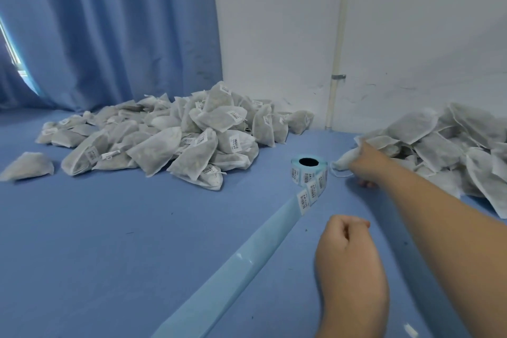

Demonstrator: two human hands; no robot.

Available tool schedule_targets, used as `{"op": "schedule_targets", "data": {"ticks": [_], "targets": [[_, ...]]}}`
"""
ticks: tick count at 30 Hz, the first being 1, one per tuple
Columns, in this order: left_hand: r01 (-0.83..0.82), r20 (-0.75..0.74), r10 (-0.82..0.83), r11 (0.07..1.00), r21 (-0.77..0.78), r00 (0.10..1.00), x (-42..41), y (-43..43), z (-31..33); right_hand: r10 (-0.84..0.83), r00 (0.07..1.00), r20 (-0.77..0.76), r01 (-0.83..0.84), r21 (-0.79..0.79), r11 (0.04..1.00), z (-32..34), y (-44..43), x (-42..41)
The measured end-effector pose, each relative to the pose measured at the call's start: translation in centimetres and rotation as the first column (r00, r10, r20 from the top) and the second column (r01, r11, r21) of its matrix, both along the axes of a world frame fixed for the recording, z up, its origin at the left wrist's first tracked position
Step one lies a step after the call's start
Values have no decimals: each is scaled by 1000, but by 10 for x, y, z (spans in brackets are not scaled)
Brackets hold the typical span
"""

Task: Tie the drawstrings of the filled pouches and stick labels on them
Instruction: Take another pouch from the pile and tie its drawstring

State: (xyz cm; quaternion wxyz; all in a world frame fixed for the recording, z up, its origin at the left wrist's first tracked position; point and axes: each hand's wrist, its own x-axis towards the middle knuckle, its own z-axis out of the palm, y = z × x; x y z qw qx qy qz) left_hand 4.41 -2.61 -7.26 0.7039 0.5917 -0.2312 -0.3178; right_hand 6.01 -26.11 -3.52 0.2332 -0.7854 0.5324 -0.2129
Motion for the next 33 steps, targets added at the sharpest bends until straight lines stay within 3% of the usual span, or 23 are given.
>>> {"op": "schedule_targets", "data": {"ticks": [5, 11, 14, 17, 19, 23, 26, 29, 31, 33], "targets": [[2, 15, -2, 1000, -5, 1000, 1, -1, -2, -90, 993, -70, 80, -136, 987, -7, 7, -8], [-8, 107, 8, 1000, 4, 994, 1, -3, -7, -7, 975, 220, 48, -182, 982, -1, 45, -47], [-41, 233, 36, 999, 17, 972, -3, -1, -4, 68, 895, 441, -9, -133, 991, 1, 75, -79], [-84, 322, 88, 996, -26, 943, -7, 6, 1, 84, 735, 673, -120, 8, 993, 0, 107, -117], [-112, 391, 131, 991, -72, 911, -9, 13, 4, 106, 660, 743, -225, 61, 972, -2, 132, -143], [-72, 622, 195, 973, -217, 759, -13, 28, 8, 83, 594, 800, -339, 156, 928, -9, 169, -184], [147, 834, 67, 974, -175, 547, -23, 38, 10, 41, 604, 796, -373, 236, 897, -15, 186, -200], [249, 938, 36, 960, -128, 345, -35, 43, 9, 28, 600, 799, -435, 297, 850, -18, 196, -204], [226, 947, 20, 969, -97, 321, -41, 44, 8, -26, 566, 824, -476, 352, 806, -15, 202, -202], [152, 930, -29, 988, -29, 365, -42, 45, 10, -104, 526, 844, -527, 420, 739, -11, 209, -200]]}}
